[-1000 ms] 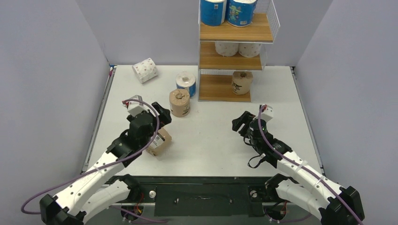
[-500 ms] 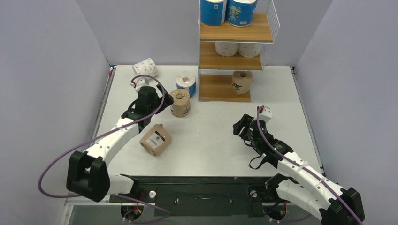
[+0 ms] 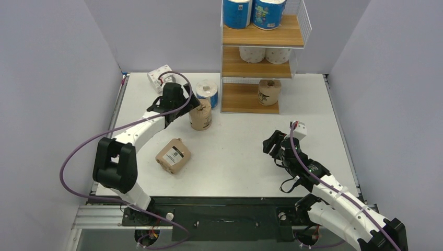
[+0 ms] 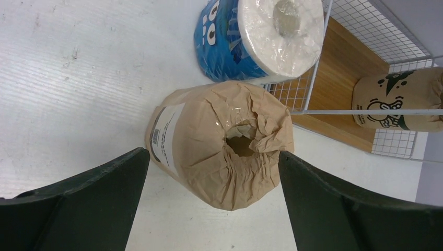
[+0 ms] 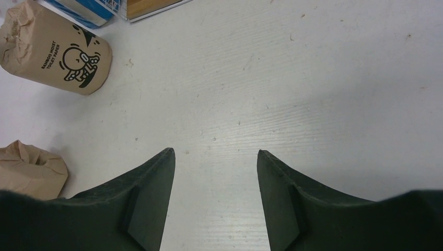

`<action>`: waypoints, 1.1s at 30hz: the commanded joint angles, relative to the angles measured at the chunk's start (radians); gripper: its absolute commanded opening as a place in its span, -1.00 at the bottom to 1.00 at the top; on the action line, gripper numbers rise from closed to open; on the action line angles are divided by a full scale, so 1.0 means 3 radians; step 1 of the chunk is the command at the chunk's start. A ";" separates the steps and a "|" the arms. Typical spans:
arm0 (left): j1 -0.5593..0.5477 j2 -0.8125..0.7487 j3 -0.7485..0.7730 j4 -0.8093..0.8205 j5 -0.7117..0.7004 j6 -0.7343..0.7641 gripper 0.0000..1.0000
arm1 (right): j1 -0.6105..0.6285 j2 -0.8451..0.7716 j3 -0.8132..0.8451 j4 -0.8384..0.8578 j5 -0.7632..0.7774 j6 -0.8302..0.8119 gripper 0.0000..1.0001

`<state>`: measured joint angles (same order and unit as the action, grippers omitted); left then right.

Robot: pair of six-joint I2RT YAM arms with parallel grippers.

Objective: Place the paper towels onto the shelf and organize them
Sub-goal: Pick up the paper towel from the center of the board.

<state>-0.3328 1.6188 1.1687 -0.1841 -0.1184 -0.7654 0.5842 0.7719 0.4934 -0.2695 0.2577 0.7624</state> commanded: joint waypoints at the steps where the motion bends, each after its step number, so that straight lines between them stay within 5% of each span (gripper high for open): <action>1: 0.0010 0.0165 0.0210 -0.0090 0.0032 0.0116 0.85 | 0.0006 -0.0050 -0.0017 -0.0006 0.0133 -0.0047 0.09; 21: 0.0008 0.0533 0.0256 -0.0061 0.0187 0.0091 0.41 | 0.0006 0.0104 0.0119 -0.0037 0.0175 -0.0076 0.07; 33: -0.0008 0.0306 0.0088 0.0030 0.0353 0.0075 -0.25 | 0.0006 0.0048 0.0165 -0.0124 0.0208 -0.0087 0.06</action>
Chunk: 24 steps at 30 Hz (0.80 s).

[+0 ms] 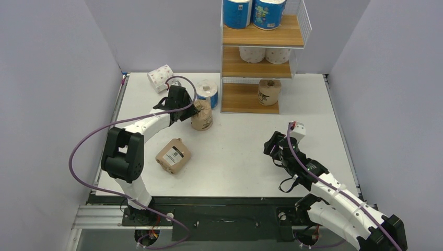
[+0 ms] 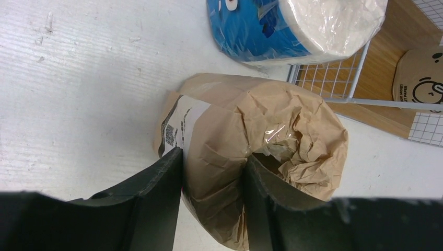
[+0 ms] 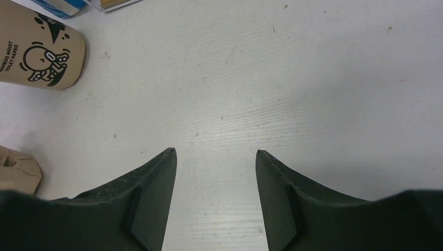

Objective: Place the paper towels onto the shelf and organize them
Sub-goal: Pick up the paper towel from the center of the board, then place the paper towel at the center of the board.

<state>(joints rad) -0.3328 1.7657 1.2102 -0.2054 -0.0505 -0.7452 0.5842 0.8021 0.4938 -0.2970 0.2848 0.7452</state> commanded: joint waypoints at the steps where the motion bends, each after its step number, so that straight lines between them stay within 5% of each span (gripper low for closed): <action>1: -0.0016 -0.0209 -0.0080 0.0107 0.0127 0.0001 -0.26 | 0.0006 -0.0064 0.0169 -0.0053 0.0125 -0.0030 0.06; 15: -0.0546 -0.0914 -0.0269 0.0075 -0.0053 0.0020 -0.28 | 0.0006 -0.0147 0.0217 -0.0146 0.0252 -0.0067 0.05; 24: -0.0980 -0.0750 -0.0136 0.0235 -0.0109 -0.0029 -0.28 | 0.0006 -0.0256 0.0214 -0.0220 0.0299 -0.0051 0.03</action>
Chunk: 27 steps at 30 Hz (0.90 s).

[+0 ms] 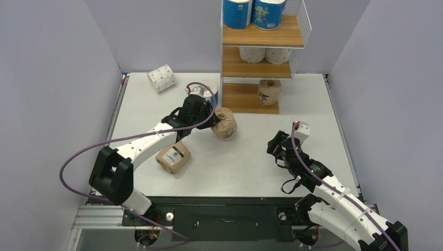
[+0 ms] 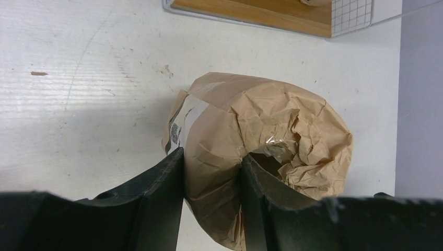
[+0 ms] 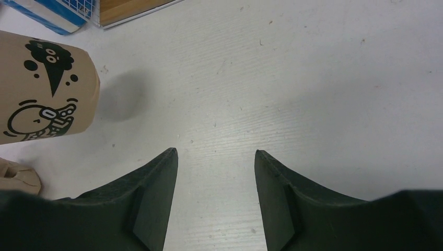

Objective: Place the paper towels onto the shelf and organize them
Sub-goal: Place the paper towel at the center of the board.

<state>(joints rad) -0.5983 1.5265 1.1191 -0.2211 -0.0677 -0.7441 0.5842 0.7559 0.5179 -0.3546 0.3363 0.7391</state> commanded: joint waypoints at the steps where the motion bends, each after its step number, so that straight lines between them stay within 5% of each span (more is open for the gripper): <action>1: -0.0142 0.0095 0.0199 0.0304 -0.0057 -0.0039 -0.28 | 0.0006 -0.0117 0.0136 -0.0060 0.0151 -0.0033 0.03; 17: -0.0647 0.0787 0.0644 0.0320 -0.0159 -0.0046 -0.25 | 0.0005 -0.0261 0.0168 -0.0313 0.0253 -0.0020 0.16; 21: -0.0670 0.0805 0.0674 0.0287 -0.0180 -0.0031 -0.10 | -0.0001 -0.0187 0.0159 -0.0301 0.0094 -0.0058 0.40; 27: -0.0679 0.0717 0.0665 0.0230 -0.0217 -0.0018 0.21 | -0.0033 0.0018 0.0184 -0.0183 -0.0216 -0.0023 0.46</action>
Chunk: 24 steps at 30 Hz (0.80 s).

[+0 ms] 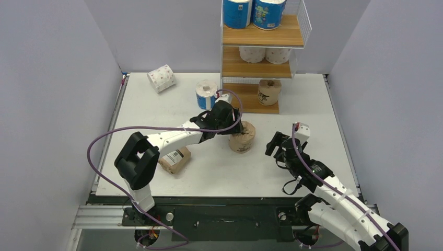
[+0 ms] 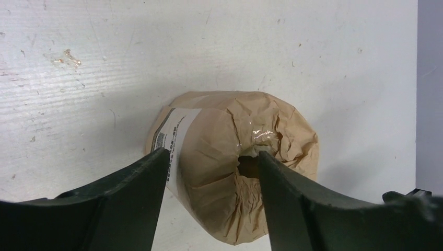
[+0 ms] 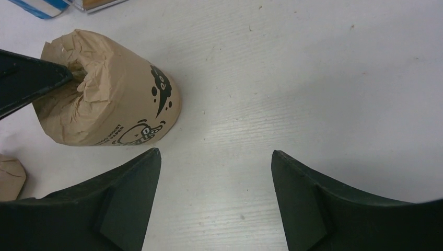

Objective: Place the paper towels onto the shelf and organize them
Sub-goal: Place the paper towel at the center of the board.

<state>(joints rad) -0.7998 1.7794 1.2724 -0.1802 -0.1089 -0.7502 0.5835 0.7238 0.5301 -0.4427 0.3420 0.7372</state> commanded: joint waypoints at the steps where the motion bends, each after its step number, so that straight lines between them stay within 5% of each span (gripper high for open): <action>1: -0.0010 -0.0166 0.0167 0.0054 -0.0083 0.0011 0.30 | -0.0047 0.0152 0.0162 0.0158 -0.0289 -0.0015 0.48; 7: 0.0007 -0.0620 0.0041 -0.0205 -0.0427 0.0056 0.98 | -0.0374 0.0496 0.0309 0.0496 -0.0998 0.0098 0.50; 14: 0.0302 -0.1720 -0.0790 -0.0108 -0.0542 -0.0002 0.93 | -0.0591 0.0979 0.0693 0.0636 -0.1351 0.0114 0.49; 24: 0.0559 -0.3068 -0.1644 -0.0374 -0.0596 0.0185 0.93 | -0.0627 0.0879 0.0870 0.0324 -0.1470 -0.0162 0.48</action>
<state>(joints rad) -0.6411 0.9527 0.8219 -0.2691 -0.2661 -0.7254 0.3996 1.0267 0.7723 -0.3248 -0.0608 0.7273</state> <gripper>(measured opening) 0.966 0.744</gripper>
